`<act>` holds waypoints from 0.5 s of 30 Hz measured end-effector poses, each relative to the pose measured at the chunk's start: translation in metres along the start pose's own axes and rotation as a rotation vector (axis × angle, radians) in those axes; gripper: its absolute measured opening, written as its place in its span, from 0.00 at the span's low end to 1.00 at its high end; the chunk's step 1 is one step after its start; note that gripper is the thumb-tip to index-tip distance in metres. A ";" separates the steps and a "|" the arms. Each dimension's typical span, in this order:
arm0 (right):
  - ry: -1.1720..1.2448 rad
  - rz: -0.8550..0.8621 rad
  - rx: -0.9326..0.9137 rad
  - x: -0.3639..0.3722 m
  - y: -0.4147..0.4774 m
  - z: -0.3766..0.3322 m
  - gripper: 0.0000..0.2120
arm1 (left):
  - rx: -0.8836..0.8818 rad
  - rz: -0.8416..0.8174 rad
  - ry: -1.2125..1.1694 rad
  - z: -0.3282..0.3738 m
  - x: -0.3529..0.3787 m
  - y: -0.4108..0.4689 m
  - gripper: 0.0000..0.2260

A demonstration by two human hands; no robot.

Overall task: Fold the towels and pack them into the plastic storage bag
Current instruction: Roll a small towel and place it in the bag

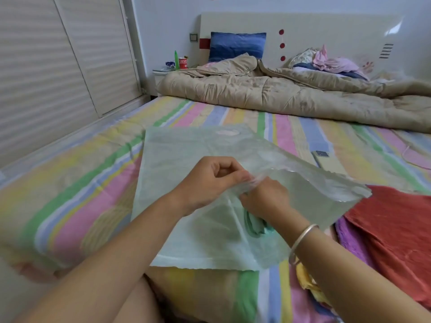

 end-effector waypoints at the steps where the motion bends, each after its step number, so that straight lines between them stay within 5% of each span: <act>1: 0.029 0.031 -0.016 0.007 0.017 -0.003 0.05 | 0.009 -0.037 -0.020 0.010 0.002 -0.001 0.06; 4: 0.090 0.073 -0.109 0.037 0.059 -0.014 0.11 | -0.040 -0.040 -0.124 0.014 -0.011 0.005 0.15; 9: -0.257 0.102 -0.280 0.067 0.091 -0.044 0.13 | -0.229 0.585 0.198 -0.077 -0.128 0.039 0.11; 15: -0.225 0.205 -0.465 0.091 0.125 -0.068 0.14 | -0.532 0.814 0.499 -0.170 -0.236 0.102 0.12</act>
Point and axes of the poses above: each hand's wrist, its own y-axis towards the middle knuckle, its own x-axis out of the palm, z = x × y, the point moved 8 cm from there along y, towards the middle knuckle, and after that the axes turned 3 degrees about z, right-handed, at the moved point
